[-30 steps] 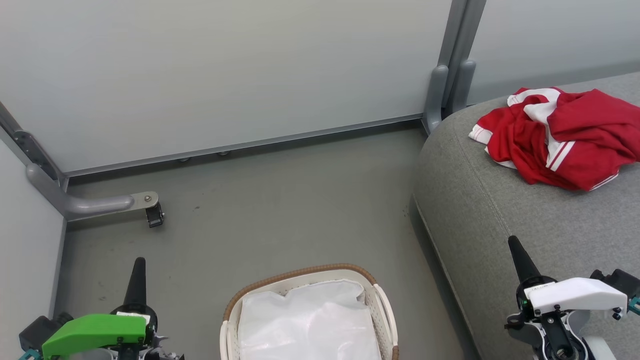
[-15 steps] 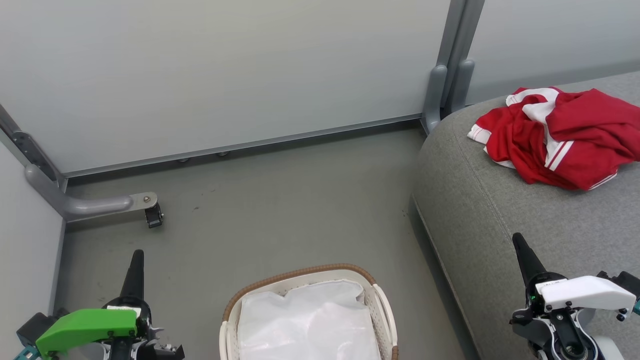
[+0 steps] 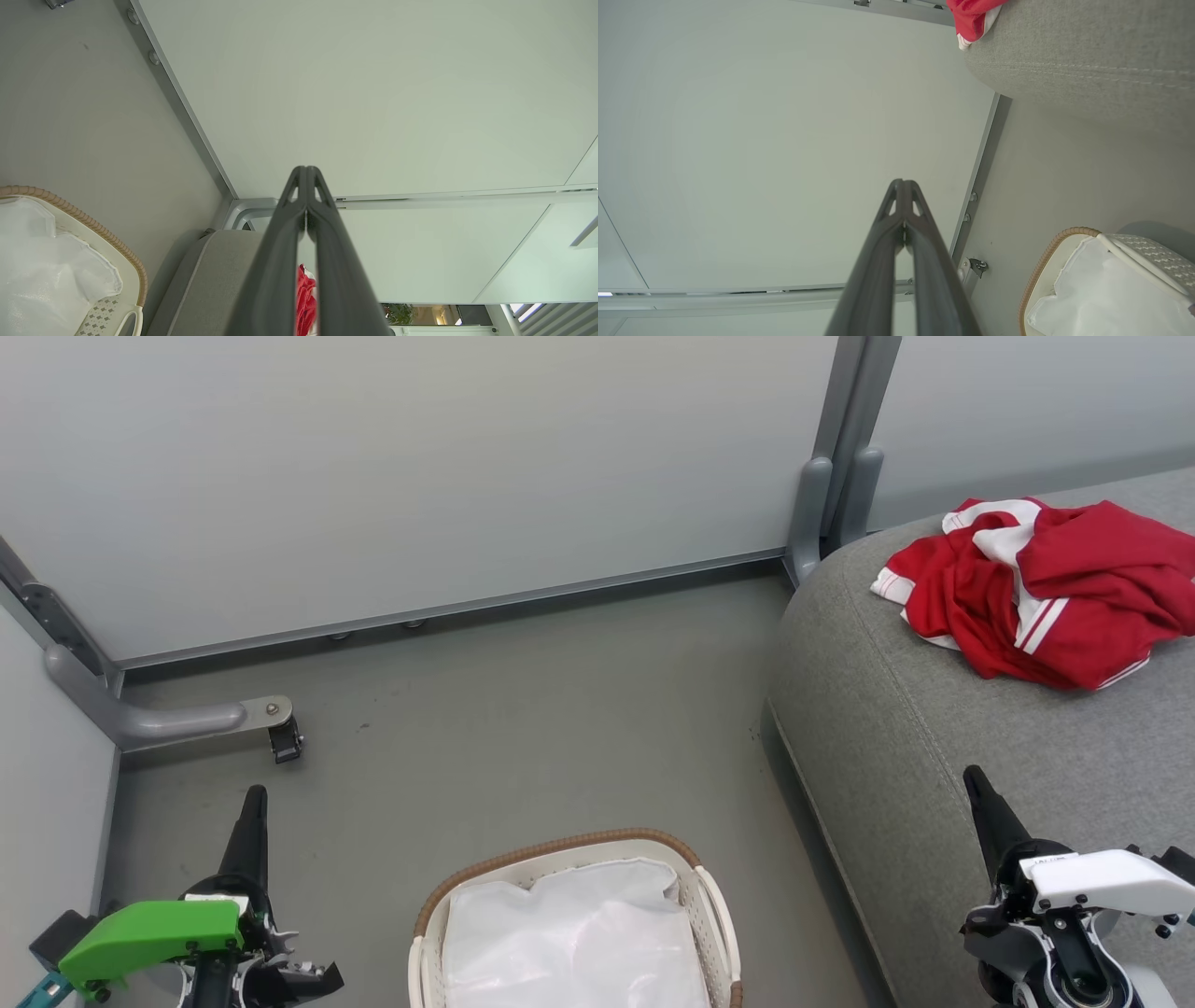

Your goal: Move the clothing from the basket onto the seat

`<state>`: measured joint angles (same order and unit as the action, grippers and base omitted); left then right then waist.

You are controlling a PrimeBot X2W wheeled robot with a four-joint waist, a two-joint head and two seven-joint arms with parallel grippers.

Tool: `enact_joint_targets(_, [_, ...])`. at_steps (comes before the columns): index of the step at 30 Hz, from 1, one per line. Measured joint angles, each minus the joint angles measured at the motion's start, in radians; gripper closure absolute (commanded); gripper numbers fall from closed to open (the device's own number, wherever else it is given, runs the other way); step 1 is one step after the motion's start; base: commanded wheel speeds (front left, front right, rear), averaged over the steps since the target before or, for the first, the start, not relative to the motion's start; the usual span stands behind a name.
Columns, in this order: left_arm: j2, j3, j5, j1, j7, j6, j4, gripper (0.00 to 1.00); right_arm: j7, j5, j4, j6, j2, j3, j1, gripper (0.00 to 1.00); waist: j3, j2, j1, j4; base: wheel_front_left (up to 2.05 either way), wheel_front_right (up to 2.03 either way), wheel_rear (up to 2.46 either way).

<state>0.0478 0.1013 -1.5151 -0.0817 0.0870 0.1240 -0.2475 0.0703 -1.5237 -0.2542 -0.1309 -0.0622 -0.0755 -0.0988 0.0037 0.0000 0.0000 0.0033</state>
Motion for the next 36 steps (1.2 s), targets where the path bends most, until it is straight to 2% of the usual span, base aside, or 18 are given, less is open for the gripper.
enact_joint_targets(16, [0.0,0.012,-0.095,-0.021,0.027,0.004,0.001,1.0,0.029,-0.098,0.008,0.0,0.001,-0.021,-0.003,1.0,-0.001,0.0,0.0,-0.003,0.0,0.0,0.0])
enact_joint_targets(36, [0.0,0.012,-0.096,-0.022,0.027,0.005,0.001,1.0,0.035,-0.099,0.009,0.0,0.003,-0.026,-0.004,1.0,-0.001,0.0,0.0,-0.003,0.0,0.0,0.0])
